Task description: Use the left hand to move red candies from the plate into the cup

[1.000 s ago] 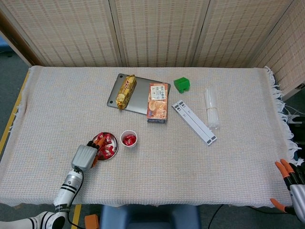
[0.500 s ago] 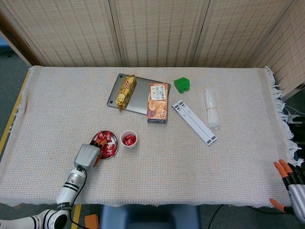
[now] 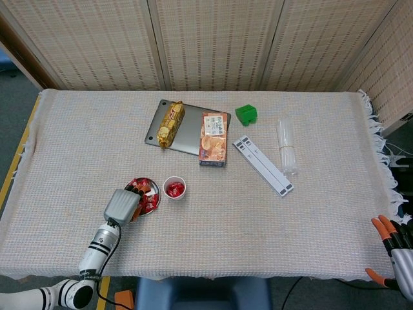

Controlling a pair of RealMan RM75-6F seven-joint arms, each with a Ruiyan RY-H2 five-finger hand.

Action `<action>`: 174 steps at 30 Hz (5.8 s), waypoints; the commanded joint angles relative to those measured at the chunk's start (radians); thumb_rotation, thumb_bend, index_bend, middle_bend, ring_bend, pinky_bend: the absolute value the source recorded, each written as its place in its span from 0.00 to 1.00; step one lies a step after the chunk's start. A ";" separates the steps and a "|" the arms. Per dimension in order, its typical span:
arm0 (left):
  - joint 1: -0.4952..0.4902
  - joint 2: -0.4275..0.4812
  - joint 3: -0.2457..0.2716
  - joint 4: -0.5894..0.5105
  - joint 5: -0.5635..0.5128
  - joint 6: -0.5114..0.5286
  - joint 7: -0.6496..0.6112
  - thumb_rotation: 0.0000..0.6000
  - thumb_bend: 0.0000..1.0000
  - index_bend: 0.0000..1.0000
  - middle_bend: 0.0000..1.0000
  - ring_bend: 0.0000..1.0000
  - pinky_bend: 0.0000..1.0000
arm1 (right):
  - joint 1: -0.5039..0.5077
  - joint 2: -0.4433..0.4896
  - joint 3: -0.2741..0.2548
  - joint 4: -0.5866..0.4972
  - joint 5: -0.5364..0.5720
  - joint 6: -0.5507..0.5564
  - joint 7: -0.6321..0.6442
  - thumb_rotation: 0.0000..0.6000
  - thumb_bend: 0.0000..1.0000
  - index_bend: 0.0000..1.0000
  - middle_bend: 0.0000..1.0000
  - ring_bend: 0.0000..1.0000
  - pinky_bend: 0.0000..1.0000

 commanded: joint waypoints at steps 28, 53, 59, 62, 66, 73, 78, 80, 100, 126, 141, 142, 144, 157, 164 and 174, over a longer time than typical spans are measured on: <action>-0.038 -0.053 0.024 0.073 -0.069 -0.048 0.049 1.00 0.34 0.33 0.44 0.42 1.00 | 0.005 0.001 0.005 -0.002 0.014 -0.010 -0.001 1.00 0.04 0.00 0.00 0.00 0.00; -0.027 -0.044 0.031 0.088 -0.044 -0.016 -0.012 1.00 0.38 0.52 0.57 0.52 1.00 | 0.005 0.003 -0.001 -0.004 0.008 -0.012 -0.004 1.00 0.04 0.00 0.00 0.00 0.00; -0.026 -0.043 0.025 0.084 -0.029 -0.005 -0.030 1.00 0.38 0.56 0.61 0.55 1.00 | 0.005 0.003 -0.001 -0.004 0.008 -0.011 -0.004 1.00 0.04 0.00 0.00 0.00 0.00; -0.026 -0.037 0.021 0.078 -0.028 -0.002 -0.031 1.00 0.39 0.57 0.62 0.56 1.00 | 0.005 0.003 -0.001 -0.003 0.007 -0.011 -0.003 1.00 0.04 0.00 0.00 0.00 0.00; -0.026 -0.020 0.010 0.052 -0.027 0.009 -0.034 1.00 0.41 0.58 0.64 0.58 1.00 | 0.004 0.004 -0.001 -0.003 0.007 -0.009 0.001 1.00 0.04 0.00 0.00 0.00 0.00; -0.034 0.042 -0.036 -0.057 0.005 0.058 -0.048 1.00 0.42 0.59 0.65 0.58 1.00 | 0.004 0.006 -0.001 -0.002 0.006 -0.007 0.006 1.00 0.04 0.00 0.00 0.00 0.00; -0.065 0.053 -0.084 -0.132 0.018 0.073 -0.049 1.00 0.42 0.59 0.65 0.58 1.00 | 0.007 0.008 0.002 -0.002 0.010 -0.011 0.011 1.00 0.04 0.00 0.00 0.00 0.00; -0.081 0.041 -0.094 -0.142 0.015 0.066 -0.035 1.00 0.42 0.58 0.64 0.58 1.00 | 0.008 0.008 0.002 -0.003 0.012 -0.014 0.012 1.00 0.04 0.00 0.00 0.00 0.00; -0.226 -0.163 -0.123 0.052 -0.025 0.001 0.041 1.00 0.41 0.45 0.52 0.47 1.00 | 0.006 0.021 0.009 0.005 0.032 -0.012 0.045 1.00 0.04 0.00 0.00 0.00 0.00; -0.175 -0.062 -0.054 -0.081 0.024 0.055 0.002 1.00 0.38 0.29 0.33 0.36 1.00 | 0.009 0.014 0.009 -0.002 0.029 -0.017 0.023 1.00 0.04 0.00 0.00 0.00 0.00; 0.027 0.097 0.102 -0.153 0.120 0.194 -0.165 1.00 0.38 0.23 0.31 0.35 1.00 | 0.001 0.010 -0.008 -0.001 -0.014 -0.001 0.018 1.00 0.04 0.00 0.00 0.00 0.00; 0.040 0.093 0.113 -0.133 0.125 0.199 -0.172 1.00 0.38 0.24 0.31 0.35 1.00 | 0.001 0.009 -0.010 -0.001 -0.018 0.000 0.017 1.00 0.04 0.00 0.00 0.00 0.00; 0.062 0.074 0.130 -0.078 0.129 0.202 -0.184 1.00 0.37 0.24 0.33 0.36 1.00 | 0.001 0.008 -0.013 0.000 -0.027 0.000 0.015 1.00 0.04 0.00 0.00 0.00 0.00; 0.100 -0.041 0.122 0.200 0.123 0.166 -0.211 1.00 0.38 0.26 0.34 0.36 1.00 | -0.005 0.014 -0.019 0.007 -0.046 0.019 0.034 1.00 0.04 0.00 0.00 0.00 0.00; 0.116 -0.060 0.115 0.273 0.148 0.165 -0.238 1.00 0.38 0.26 0.35 0.37 1.00 | -0.005 0.012 -0.018 0.006 -0.041 0.017 0.028 1.00 0.04 0.00 0.00 0.00 0.00; 0.146 -0.054 0.116 0.295 0.175 0.158 -0.275 1.00 0.38 0.26 0.35 0.39 1.00 | -0.002 0.007 -0.016 0.002 -0.034 0.007 0.012 1.00 0.04 0.00 0.00 0.00 0.00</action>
